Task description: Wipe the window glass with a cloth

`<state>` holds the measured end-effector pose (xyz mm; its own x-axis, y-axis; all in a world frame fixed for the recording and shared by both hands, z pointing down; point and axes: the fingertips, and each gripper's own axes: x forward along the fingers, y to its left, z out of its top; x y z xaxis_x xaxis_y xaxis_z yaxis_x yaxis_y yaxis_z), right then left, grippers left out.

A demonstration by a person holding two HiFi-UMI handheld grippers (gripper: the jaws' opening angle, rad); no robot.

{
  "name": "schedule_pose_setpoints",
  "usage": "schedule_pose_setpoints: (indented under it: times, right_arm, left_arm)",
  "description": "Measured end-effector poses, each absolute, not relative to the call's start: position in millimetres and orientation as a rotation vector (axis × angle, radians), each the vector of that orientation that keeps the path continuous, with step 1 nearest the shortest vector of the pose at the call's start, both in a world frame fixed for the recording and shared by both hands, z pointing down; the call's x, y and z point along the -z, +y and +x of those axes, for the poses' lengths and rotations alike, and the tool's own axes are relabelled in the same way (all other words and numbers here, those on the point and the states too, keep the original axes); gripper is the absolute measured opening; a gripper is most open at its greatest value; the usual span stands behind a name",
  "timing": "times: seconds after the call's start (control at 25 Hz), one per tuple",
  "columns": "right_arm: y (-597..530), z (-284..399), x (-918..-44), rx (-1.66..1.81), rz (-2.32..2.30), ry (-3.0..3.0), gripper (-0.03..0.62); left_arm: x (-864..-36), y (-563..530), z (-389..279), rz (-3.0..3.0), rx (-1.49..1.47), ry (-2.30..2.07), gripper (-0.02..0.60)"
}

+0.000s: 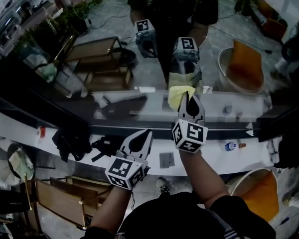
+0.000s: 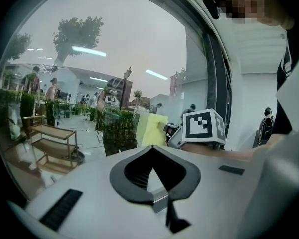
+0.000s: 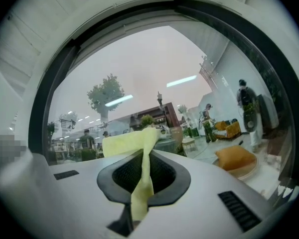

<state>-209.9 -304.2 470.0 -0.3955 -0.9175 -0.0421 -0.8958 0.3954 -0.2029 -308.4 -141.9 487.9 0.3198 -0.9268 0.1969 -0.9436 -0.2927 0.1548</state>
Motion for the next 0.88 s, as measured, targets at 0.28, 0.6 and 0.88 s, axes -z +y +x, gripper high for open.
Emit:
schedule_pose_setpoints:
  times: [0.28,0.6,0.88]
  right_arm:
    - [-293.0,-256.8,-479.4,0.225,-1.612,2.527,0.038]
    - [-282.8,-307.1,-489.0,0.228,-1.554,2.608,0.038]
    - [-279.3,-328.0,-493.4,0.224,-1.521,2.663,0.040]
  left_arm:
    - [-492.7,-129.7,-343.1,2.312,-0.081,-1.714,0.005]
    - [-500.9,-115.5,-376.0,2.278,-0.080,-1.738,0.005]
    - [-502.6,-106.4,-386.0,2.273,-0.070,-1.749,0.005]
